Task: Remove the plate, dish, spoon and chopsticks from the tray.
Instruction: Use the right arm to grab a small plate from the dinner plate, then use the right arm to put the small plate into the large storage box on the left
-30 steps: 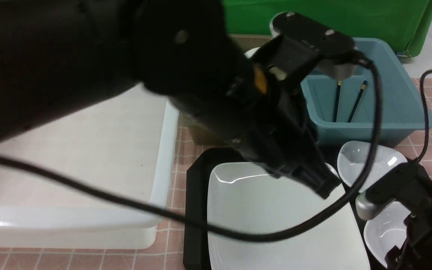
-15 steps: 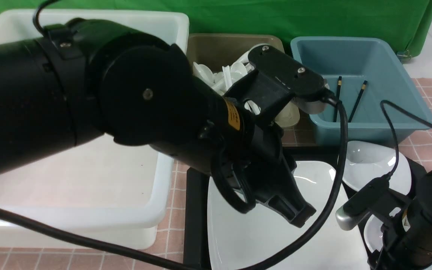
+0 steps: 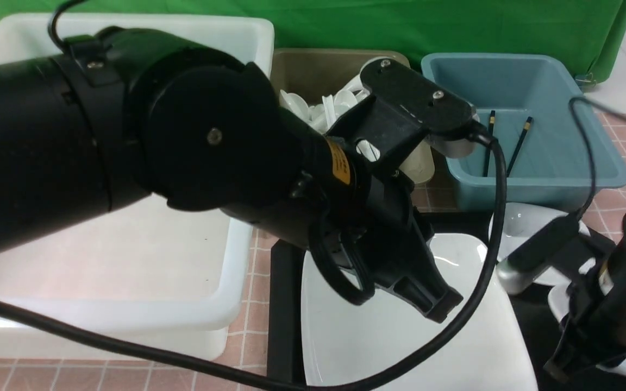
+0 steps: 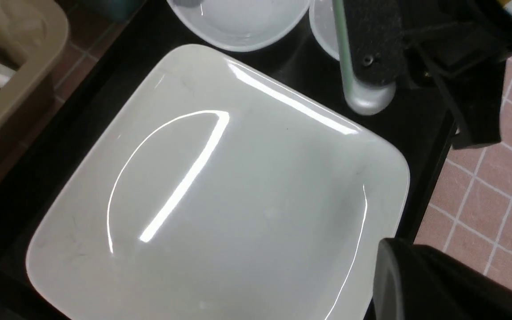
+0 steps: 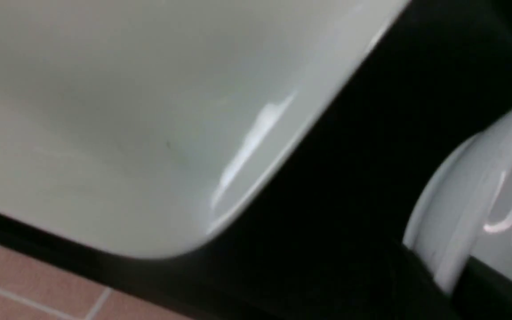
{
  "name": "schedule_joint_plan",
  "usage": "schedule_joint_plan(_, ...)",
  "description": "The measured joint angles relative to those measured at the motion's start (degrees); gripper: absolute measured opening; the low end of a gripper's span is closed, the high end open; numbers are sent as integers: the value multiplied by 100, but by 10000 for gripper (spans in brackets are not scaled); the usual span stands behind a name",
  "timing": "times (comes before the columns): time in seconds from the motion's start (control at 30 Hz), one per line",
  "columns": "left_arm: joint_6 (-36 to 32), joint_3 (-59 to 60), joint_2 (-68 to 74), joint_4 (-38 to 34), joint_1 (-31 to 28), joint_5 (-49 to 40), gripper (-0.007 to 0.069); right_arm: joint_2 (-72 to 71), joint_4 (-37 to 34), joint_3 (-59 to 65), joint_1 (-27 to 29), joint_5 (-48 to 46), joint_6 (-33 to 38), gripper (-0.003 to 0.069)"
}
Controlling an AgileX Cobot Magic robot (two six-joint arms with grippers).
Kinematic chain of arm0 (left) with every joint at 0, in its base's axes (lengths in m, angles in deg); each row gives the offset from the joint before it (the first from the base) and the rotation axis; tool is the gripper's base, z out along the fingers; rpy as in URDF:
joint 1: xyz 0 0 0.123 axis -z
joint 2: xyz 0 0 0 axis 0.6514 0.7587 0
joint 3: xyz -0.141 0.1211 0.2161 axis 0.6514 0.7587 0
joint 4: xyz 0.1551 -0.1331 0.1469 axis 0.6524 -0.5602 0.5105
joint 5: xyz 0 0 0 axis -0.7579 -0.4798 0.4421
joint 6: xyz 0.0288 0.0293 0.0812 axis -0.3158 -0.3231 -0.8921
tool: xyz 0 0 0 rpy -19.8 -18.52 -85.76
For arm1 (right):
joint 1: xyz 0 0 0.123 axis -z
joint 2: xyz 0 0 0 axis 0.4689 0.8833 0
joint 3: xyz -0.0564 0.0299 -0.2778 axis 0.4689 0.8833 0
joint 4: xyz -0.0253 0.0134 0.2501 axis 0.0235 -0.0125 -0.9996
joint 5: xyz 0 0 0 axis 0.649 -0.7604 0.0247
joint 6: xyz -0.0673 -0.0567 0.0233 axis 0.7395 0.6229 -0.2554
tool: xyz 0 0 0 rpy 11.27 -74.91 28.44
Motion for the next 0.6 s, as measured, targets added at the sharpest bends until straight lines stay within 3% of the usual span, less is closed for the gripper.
schedule_joint_plan(0.17,320,-15,-372,582,-116,148,-3,-728,-397,-779,0,-755,-81,71)
schedule_joint_plan(0.23,554,-86,-711,838,-414,145,-3,-983,-773,-1256,0,-906,-44,71)
schedule_joint_plan(0.37,749,-137,-1332,1044,-1246,-3,-3,-992,-1956,-2271,-28,-948,452,71)
schedule_joint_plan(0.47,764,-140,-1776,1085,-2221,-415,-3,-679,-2774,-3113,-417,-761,876,71)
schedule_joint_plan(0.57,785,-77,-2083,1085,-3173,-780,-3,-124,-2944,-3847,-989,-545,1014,71)
schedule_joint_plan(0.6,783,-77,-2083,1085,-3243,-802,-3,-76,-2951,-3963,-1081,-530,1017,71)
